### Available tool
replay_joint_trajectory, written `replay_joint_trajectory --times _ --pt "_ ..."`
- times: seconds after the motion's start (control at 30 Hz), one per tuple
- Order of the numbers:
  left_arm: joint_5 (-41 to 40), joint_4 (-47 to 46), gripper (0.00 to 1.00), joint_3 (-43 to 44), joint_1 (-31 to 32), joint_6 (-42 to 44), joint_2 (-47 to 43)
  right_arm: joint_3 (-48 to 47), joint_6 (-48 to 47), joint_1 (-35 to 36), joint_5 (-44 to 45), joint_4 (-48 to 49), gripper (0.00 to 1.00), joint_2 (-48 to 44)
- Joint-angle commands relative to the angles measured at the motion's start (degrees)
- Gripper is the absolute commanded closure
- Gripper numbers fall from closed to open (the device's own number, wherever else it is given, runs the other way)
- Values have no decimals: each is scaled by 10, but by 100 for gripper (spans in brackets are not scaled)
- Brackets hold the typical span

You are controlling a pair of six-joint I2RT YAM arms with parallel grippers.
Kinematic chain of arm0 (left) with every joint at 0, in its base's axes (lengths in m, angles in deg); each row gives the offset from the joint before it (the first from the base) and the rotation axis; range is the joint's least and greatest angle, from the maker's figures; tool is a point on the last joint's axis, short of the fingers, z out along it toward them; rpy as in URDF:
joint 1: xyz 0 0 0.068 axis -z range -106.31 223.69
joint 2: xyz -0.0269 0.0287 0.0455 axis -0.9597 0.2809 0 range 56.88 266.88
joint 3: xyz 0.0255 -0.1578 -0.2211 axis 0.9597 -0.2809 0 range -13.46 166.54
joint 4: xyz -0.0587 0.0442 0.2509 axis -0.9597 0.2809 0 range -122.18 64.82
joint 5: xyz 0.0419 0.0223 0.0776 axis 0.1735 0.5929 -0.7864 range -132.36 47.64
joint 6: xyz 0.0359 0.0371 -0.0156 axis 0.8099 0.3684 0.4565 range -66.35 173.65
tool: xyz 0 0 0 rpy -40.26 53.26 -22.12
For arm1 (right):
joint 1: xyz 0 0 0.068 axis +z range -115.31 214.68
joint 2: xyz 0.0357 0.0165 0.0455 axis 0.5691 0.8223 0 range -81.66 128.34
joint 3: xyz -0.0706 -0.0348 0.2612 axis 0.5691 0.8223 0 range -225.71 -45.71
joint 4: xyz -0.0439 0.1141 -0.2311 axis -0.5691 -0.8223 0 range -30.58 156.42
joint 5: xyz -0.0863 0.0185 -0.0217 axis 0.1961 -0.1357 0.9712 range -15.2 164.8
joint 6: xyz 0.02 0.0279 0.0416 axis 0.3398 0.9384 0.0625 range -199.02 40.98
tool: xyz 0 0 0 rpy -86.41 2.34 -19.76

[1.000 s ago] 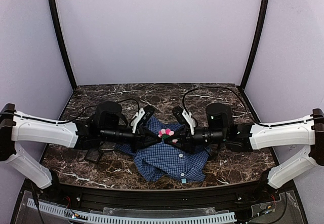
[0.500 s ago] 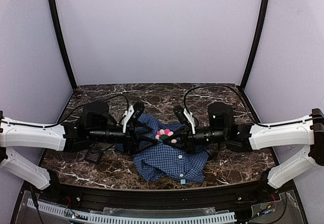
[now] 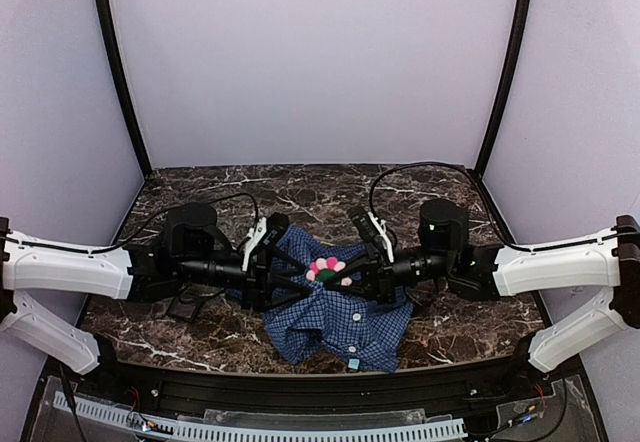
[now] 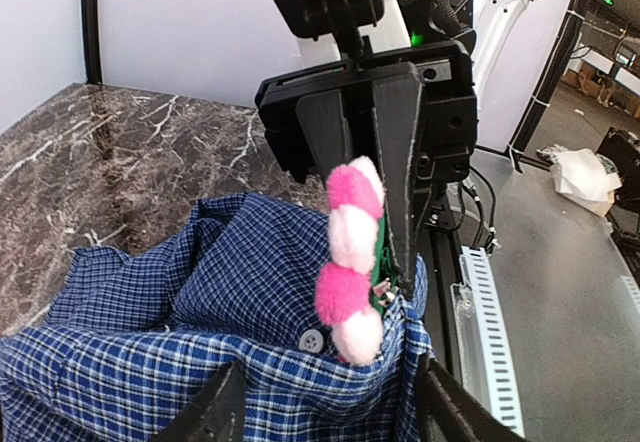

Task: Remove the brooch from the garment
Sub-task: Open the brooch on the crumpled clothing.

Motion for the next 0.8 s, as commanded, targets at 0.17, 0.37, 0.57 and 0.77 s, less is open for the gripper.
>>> replay_joint_trajectory --times 0.17,0.37,0.57,0.77 --pt "68 -44 54 31 0 -21 44 -5 5 -3 -28 30 100 12" --pt "72 -53 58 33 0 -22 45 -5 0 -4 -24 24 100 11" --pt "79 -66 79 28 1 -26 42 -5 0 -5 -24 23 100 13" --pt "96 -102 99 22 1 -46 52 -10 -7 -5 -10 5 100 16"
